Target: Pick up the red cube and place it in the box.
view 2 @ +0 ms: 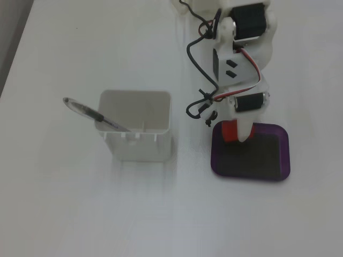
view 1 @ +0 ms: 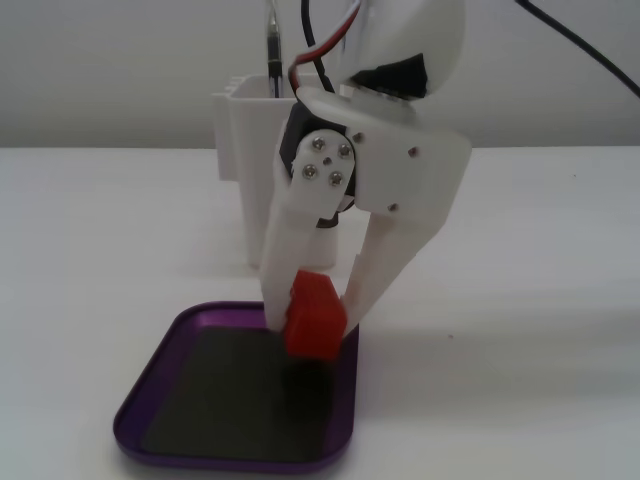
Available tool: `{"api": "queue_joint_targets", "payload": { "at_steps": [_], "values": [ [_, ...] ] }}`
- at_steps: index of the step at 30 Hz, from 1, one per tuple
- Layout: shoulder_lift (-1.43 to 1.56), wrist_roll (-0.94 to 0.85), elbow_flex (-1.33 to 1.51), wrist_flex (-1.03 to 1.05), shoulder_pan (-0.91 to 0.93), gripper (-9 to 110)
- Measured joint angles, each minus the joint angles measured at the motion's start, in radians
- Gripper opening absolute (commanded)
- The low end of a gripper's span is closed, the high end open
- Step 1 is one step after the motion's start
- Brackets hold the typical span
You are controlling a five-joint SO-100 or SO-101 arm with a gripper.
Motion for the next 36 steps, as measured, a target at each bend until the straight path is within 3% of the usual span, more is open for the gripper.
{"api": "queue_joint_targets", "payload": {
  "at_steps": [5,13,27,36],
  "values": [
    [0.000,0.000,-0.002,0.000,-0.003,14],
    [0.000,0.000,-0.005,0.023,-0.005,17],
    [0.241,0.000,-0.276,0.482,-0.003,17],
    [0.565,0.000,-0.058,0.673,-0.005,17]
  ]
}}
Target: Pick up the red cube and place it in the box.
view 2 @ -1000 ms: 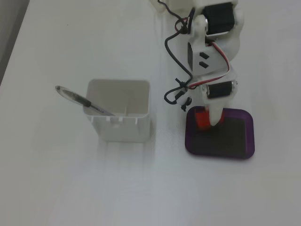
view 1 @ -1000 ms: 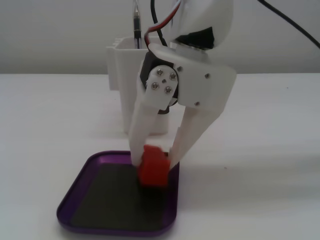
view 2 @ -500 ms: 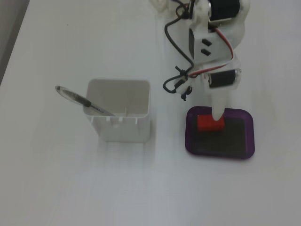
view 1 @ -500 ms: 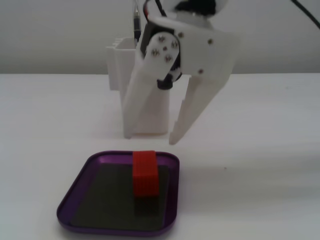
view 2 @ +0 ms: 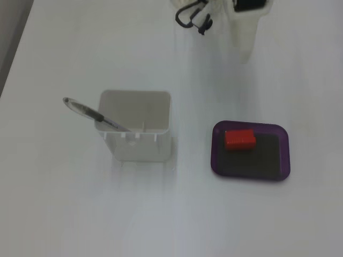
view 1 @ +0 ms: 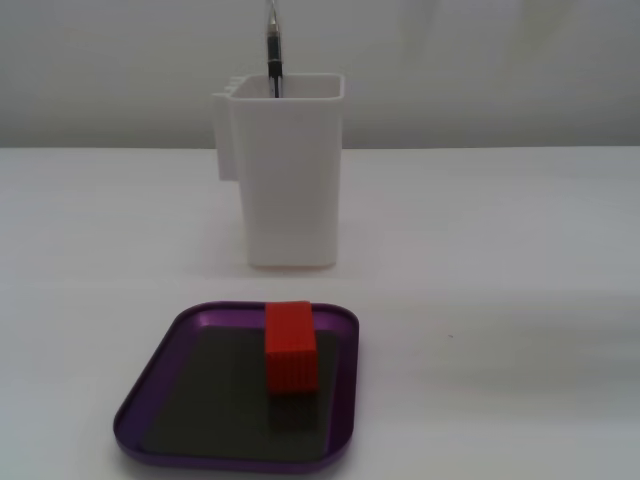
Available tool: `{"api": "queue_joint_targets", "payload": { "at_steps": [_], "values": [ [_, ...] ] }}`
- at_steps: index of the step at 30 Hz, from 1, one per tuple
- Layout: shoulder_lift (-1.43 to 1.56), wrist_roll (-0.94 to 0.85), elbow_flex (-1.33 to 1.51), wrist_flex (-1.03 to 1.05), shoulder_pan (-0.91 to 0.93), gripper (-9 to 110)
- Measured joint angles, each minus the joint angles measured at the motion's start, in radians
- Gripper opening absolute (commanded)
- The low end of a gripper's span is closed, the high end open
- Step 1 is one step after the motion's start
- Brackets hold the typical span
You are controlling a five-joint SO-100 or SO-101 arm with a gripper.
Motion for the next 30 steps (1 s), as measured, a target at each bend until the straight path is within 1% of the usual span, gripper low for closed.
{"api": "queue_joint_targets", "payload": {
  "at_steps": [3,6,13,16,23,26,30],
  "values": [
    [0.140,0.000,0.184,0.002,0.000,17],
    [0.282,0.000,0.400,-0.043,0.002,16],
    [0.607,-0.002,0.916,-0.264,0.003,16],
    [0.724,-0.002,1.100,-0.348,0.038,16],
    [0.942,0.009,1.437,-0.563,0.115,16],
    [1.042,0.009,1.552,-0.644,0.109,16],
    [1.197,0.012,1.684,-0.684,0.106,16]
  ]
}}
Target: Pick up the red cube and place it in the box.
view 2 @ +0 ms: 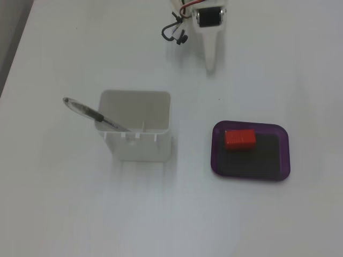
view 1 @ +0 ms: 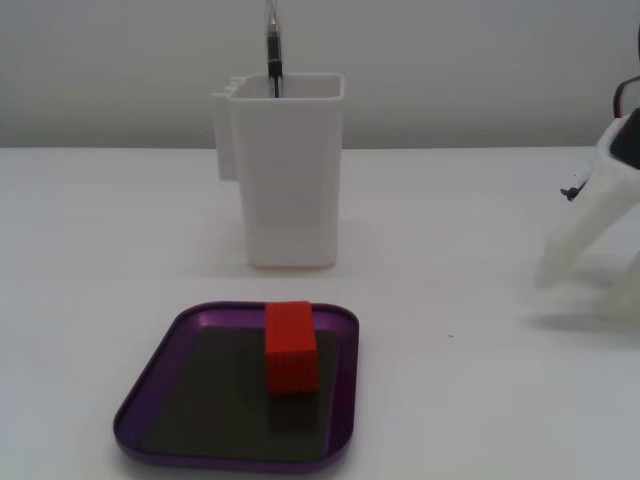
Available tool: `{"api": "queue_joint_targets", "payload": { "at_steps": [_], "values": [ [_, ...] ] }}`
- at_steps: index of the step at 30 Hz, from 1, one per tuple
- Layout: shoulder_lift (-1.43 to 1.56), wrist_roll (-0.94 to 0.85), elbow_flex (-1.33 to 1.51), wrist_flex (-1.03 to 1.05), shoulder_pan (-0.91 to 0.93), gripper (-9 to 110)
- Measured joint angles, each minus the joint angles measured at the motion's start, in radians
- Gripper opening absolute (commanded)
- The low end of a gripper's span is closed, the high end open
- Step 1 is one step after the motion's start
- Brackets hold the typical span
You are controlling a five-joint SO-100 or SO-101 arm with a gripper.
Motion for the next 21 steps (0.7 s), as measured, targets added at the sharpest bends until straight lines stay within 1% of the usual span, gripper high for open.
{"api": "queue_joint_targets", "payload": {
  "at_steps": [7,10,13,14,16,21],
  "values": [
    [0.282,0.000,0.100,0.011,0.005,16],
    [0.368,0.000,0.124,0.060,0.006,11],
    [0.376,0.000,0.133,0.095,0.005,0],
    [0.376,0.000,0.133,0.100,0.005,-1],
    [0.376,0.000,0.133,0.104,0.005,0],
    [0.376,0.000,0.133,0.106,0.005,0]
  ]
}}
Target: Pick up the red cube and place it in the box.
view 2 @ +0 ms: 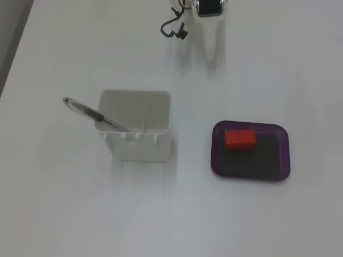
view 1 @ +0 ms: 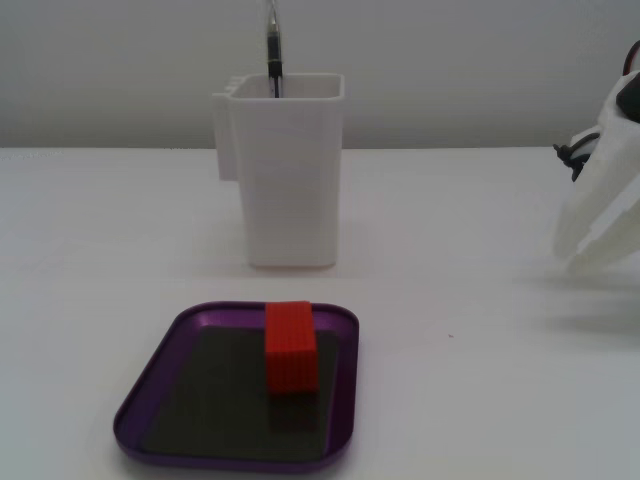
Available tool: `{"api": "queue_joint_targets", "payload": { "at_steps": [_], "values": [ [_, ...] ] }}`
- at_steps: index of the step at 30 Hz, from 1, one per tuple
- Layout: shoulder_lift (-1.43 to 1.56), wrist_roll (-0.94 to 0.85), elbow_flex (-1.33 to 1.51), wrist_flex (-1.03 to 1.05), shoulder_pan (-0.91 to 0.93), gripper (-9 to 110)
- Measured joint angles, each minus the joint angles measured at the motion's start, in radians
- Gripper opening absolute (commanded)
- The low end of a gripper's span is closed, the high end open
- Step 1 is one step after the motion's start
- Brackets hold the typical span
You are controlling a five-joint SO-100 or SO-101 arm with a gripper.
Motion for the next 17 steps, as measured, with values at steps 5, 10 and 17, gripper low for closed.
{"api": "queue_joint_targets", "payload": {
  "at_steps": [5,10,17],
  "values": [
    [0.000,-0.005,0.002,0.002,0.003,0],
    [0.000,-0.006,0.003,0.002,0.003,0],
    [0.002,-0.006,0.003,0.002,0.003,0]
  ]
}}
